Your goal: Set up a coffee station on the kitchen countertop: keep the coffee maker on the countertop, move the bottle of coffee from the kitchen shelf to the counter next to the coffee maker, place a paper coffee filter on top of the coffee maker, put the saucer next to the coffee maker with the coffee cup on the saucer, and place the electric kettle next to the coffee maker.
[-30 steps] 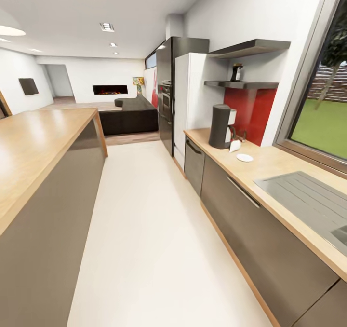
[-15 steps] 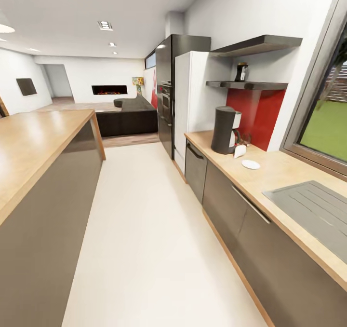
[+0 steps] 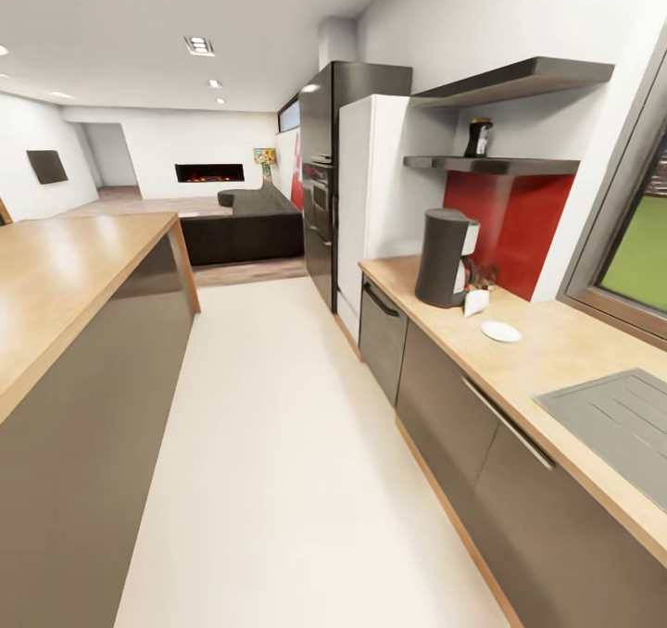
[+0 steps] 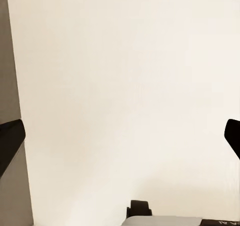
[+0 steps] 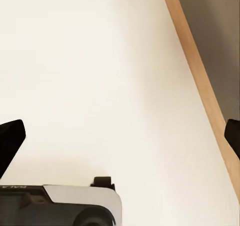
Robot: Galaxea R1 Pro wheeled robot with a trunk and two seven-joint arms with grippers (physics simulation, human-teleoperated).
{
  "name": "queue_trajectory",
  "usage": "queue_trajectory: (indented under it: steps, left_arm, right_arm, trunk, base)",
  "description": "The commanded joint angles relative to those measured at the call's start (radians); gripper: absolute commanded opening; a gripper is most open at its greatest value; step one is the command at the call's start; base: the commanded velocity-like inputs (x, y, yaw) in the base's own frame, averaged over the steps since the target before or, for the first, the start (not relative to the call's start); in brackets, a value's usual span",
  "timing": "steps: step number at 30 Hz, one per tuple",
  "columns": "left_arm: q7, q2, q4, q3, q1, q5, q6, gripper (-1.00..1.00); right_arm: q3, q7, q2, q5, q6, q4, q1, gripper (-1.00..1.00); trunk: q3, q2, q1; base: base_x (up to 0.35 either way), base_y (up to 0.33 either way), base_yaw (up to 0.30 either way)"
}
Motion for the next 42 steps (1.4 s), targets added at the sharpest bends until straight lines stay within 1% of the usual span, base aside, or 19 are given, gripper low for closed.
queue_trajectory:
  steps: [1, 11, 42]
  left_arm:
    - [-0.001, 0.001, 0.001, 0.004, -0.001, 0.001, -0.003, 1.0]
    - [-0.001, 0.0, 0.002, 0.006, -0.001, 0.0, -0.003, 1.0]
    - [-0.001, 0.002, 0.002, 0.007, -0.001, 0.0, -0.003, 1.0]
  right_arm:
    - [-0.004, 0.0, 0.001, 0.007, -0.003, 0.001, -0.001, 1.0]
    - [-0.006, 0.0, 0.001, 0.006, -0.001, 0.001, -0.001, 1.0]
    - [-0.004, 0.001, 0.003, 0.005, -0.002, 0.0, -0.001, 1.0]
  trunk:
    - [-0.002, -0.002, 0.001]
    - [-0.002, -0.002, 0.001]
    - [-0.002, -0.002, 0.001]
  base:
    - [0.335, 0.117, 0.0]
    - [0.335, 0.119, 0.0]
    - [0.335, 0.002, 0.0]
